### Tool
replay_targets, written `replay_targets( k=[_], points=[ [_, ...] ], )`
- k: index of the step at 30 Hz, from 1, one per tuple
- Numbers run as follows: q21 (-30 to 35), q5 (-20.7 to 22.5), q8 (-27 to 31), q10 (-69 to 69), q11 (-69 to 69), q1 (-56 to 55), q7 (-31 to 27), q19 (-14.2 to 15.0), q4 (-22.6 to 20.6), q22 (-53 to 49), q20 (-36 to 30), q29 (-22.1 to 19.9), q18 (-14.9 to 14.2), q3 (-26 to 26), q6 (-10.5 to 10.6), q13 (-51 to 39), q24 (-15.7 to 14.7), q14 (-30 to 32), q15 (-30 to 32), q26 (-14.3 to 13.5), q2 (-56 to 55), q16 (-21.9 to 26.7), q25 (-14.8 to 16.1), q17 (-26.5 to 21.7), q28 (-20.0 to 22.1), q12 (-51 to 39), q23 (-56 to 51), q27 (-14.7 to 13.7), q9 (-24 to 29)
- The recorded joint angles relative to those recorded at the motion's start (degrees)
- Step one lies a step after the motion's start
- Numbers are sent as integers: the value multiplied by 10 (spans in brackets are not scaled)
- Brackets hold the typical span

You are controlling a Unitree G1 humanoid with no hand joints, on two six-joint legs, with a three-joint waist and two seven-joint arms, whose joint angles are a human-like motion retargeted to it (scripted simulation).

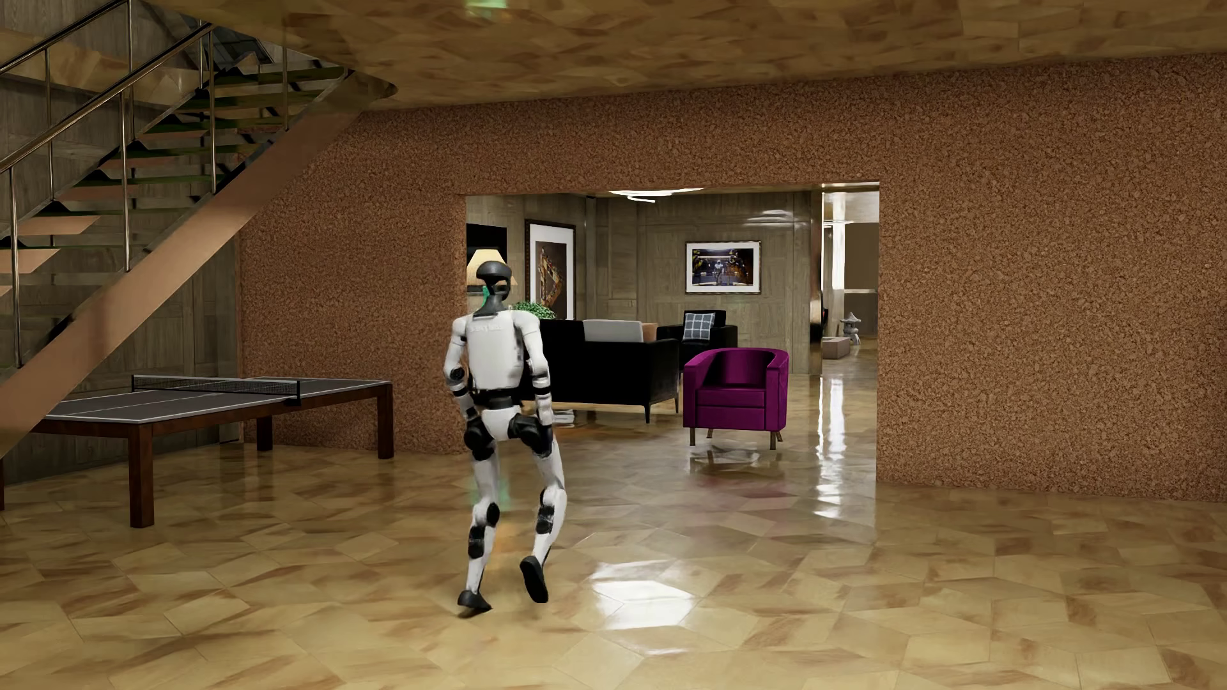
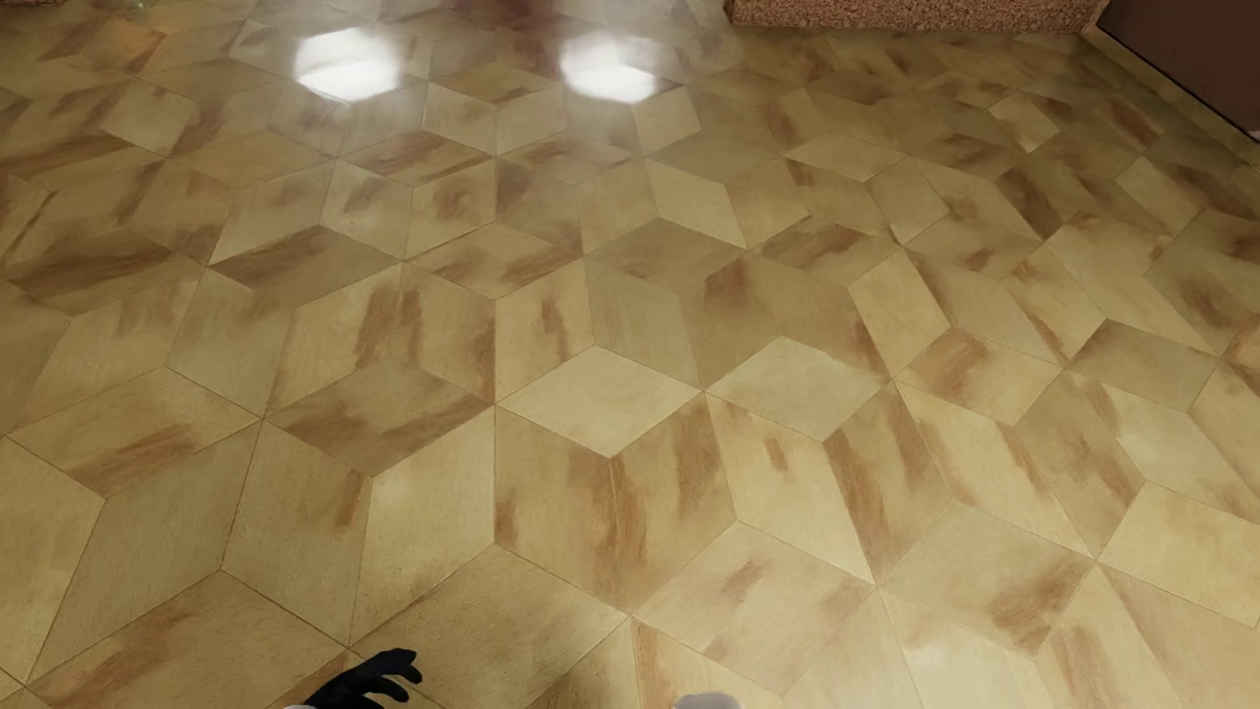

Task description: Walk towards the armchair

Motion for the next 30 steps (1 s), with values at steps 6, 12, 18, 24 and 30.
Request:
replay_targets(
  k=[6,12,18,24,30],
  points=[
    [11,22,0,-30,-590,157,0,0,-13,-57,73,0,0,-39,-2,35,0,-89,-113,0,-1,11,0,19,0,-71,38,0,-20],
    [-11,69,0,196,-426,93,0,0,51,-55,39,0,0,-28,29,-15,0,124,47,0,-28,-26,0,10,0,27,9,0,-33],
    [-115,76,0,501,-476,-198,0,0,69,88,-62,0,0,118,16,-124,0,-24,-174,0,191,-39,0,-32,0,104,2,0,-28],
    [-194,45,0,-7,-485,-275,0,0,40,77,-61,0,0,188,-3,-189,0,94,-308,0,326,-20,0,-84,0,175,-83,0,-48],
    [-173,-11,0,100,-313,-290,0,0,15,113,-90,0,0,180,-15,-109,0,62,-26,0,321,-37,0,-24,0,148,-21,0,-51]
  ],
)
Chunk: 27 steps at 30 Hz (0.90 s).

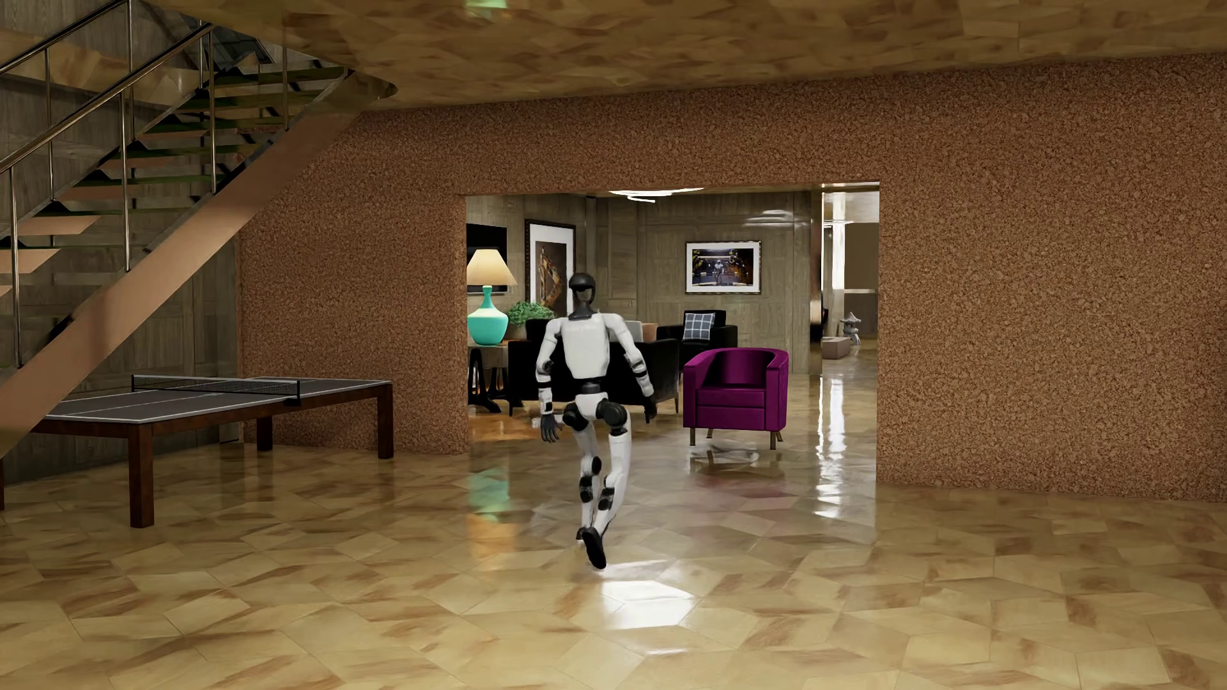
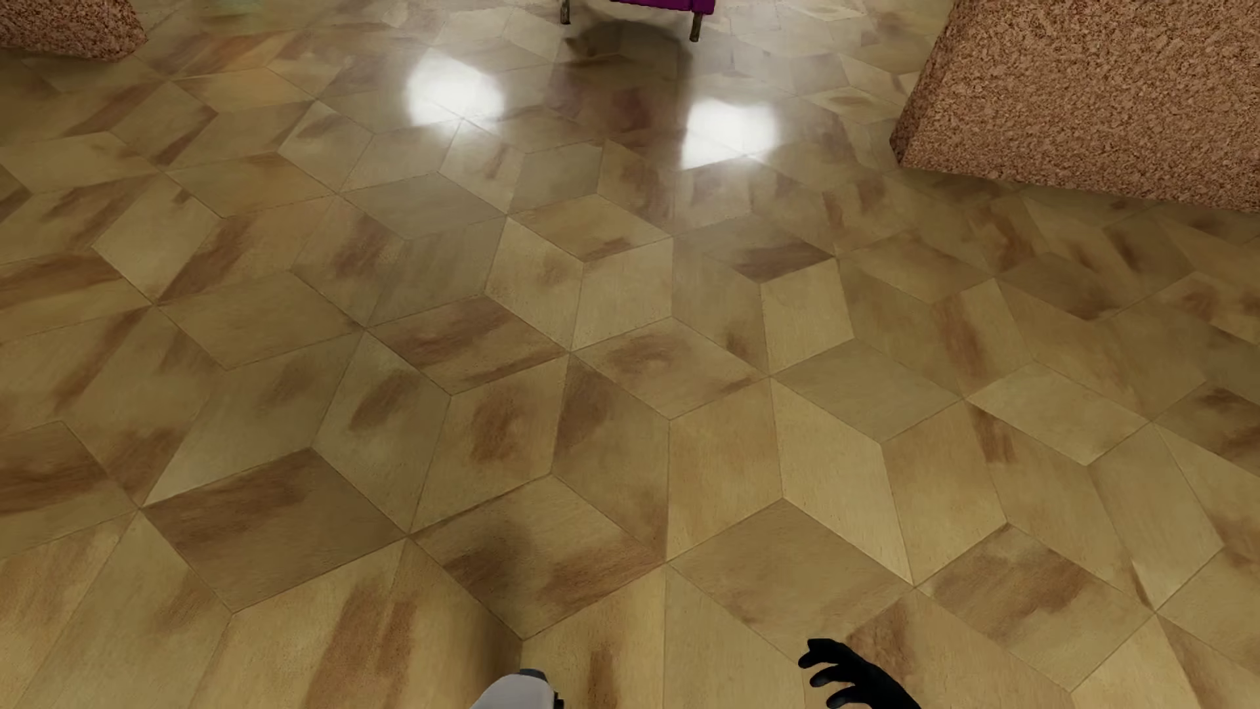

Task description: Walk towards the armchair

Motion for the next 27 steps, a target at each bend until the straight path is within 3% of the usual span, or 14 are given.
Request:
replay_targets(
  k=[2,5,10,12,13,14,15,16,17,18,19,22,23,27],
  points=[
    [68,-3,0,6,246,75,0,0,-16,-38,34,0,0,-28,0,29,0,-59,86,0,-124,1,0,17,0,-20,38,0,13],
    [120,17,0,-44,375,195,0,0,-24,-115,92,0,0,-117,17,94,0,-86,65,0,-269,17,0,33,0,-57,33,0,25],
    [152,19,0,-90,-39,359,0,0,-6,-206,168,0,0,-213,29,193,0,-132,137,0,-362,48,0,40,0,-133,4,0,31],
    [172,15,0,-102,-139,418,0,0,-12,-213,187,0,0,-215,21,193,0,-155,-96,0,-342,49,0,48,0,-157,27,0,25],
    [180,14,0,-105,-292,445,0,0,-10,-213,194,0,0,-217,18,187,0,-158,-110,0,-330,46,0,50,0,-162,37,0,23],
    [184,12,0,-101,-324,461,0,0,-5,-212,193,0,0,-223,19,181,0,-155,-101,0,-328,43,0,50,0,-163,43,0,22],
    [183,19,0,-81,-175,456,0,0,5,-212,192,0,0,-223,23,171,0,-141,-110,0,-356,39,0,47,0,-160,40,0,17],
    [179,31,0,-53,-181,444,0,0,20,-210,185,0,0,-227,31,159,0,-108,-31,0,-374,34,0,44,0,-151,37,0,14],
    [171,47,0,1,-153,425,0,0,33,-191,179,0,0,-215,46,140,0,-56,74,0,-389,20,0,42,0,-140,41,0,19],
    [163,55,0,83,-121,384,0,0,47,-145,156,0,0,-202,56,101,0,1,102,0,-394,8,0,44,0,-136,76,0,21],
    [157,69,0,187,-105,335,0,0,64,-106,121,0,0,-198,63,71,0,32,80,0,-369,-1,0,38,0,-122,83,0,25],
    [79,88,0,419,-113,201,0,0,73,-44,58,0,0,-135,58,5,0,-100,-11,0,-267,-16,0,19,0,-89,54,0,31],
    [52,88,0,451,-123,163,0,0,69,-44,63,0,0,-104,52,-11,0,-110,-47,0,-229,-14,0,9,0,-67,40,0,29],
    [-22,83,0,292,-157,53,0,0,60,-54,78,0,0,-38,40,-49,0,-83,-174,0,-92,1,0,-41,0,15,-79,0,22]
  ],
)
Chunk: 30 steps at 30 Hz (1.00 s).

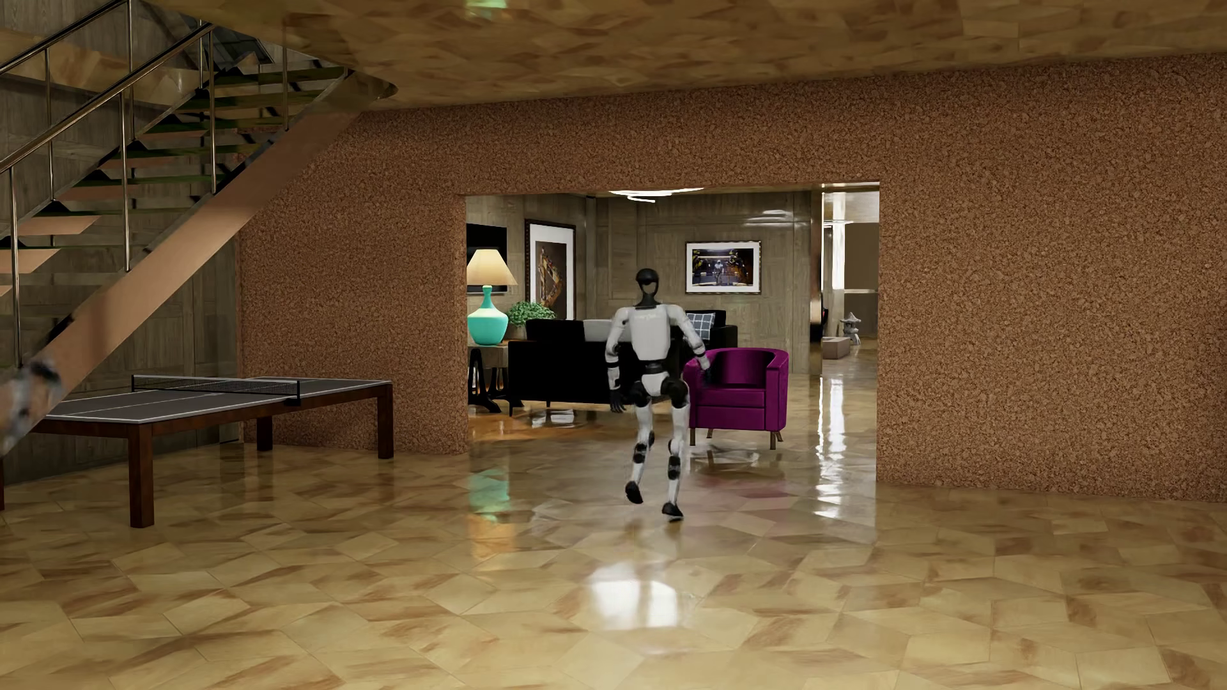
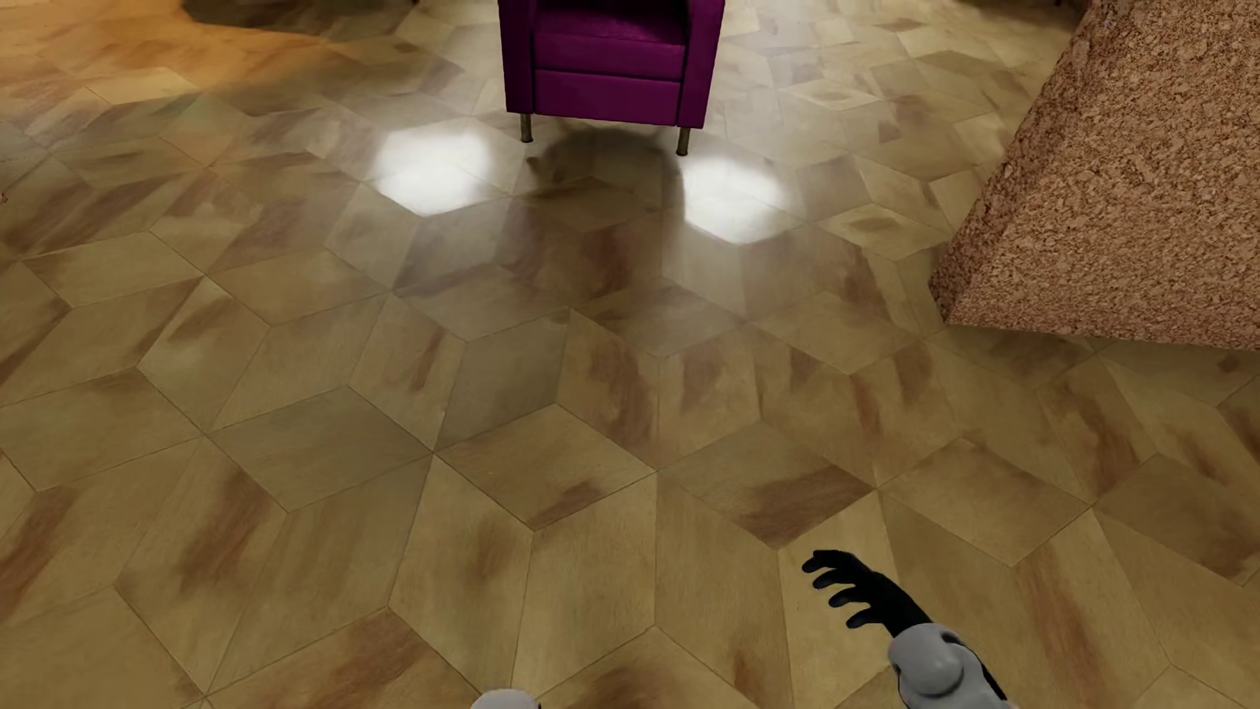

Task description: Walk towards the armchair

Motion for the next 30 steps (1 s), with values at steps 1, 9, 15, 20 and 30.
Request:
replay_targets(
  k=[1,9,15,20,30],
  points=[
    [-7,-1,0,-92,-2,-13,0,0,-1,3,-10,0,0,-1,-1,-9,0,2,-27,0,28,5,0,-8,0,10,-25,0,-1],
    [47,-39,0,-442,9,-34,0,0,26,43,-50,0,0,4,6,16,0,79,-49,0,106,-3,0,31,0,-9,37,0,-42],
    [172,-92,0,-310,365,22,0,0,1,-8,53,0,0,-52,-23,147,0,46,169,0,-55,15,0,102,0,-74,204,0,-27],
    [201,-77,0,-347,194,114,0,0,-10,-77,140,0,0,-146,-8,238,0,20,222,0,-137,77,0,65,0,-118,37,0,-15],
    [205,-70,0,-372,-15,211,0,0,-40,-112,105,0,0,-134,-31,163,0,-17,125,0,-142,76,0,55,0,-199,28,0,-4]
  ],
)
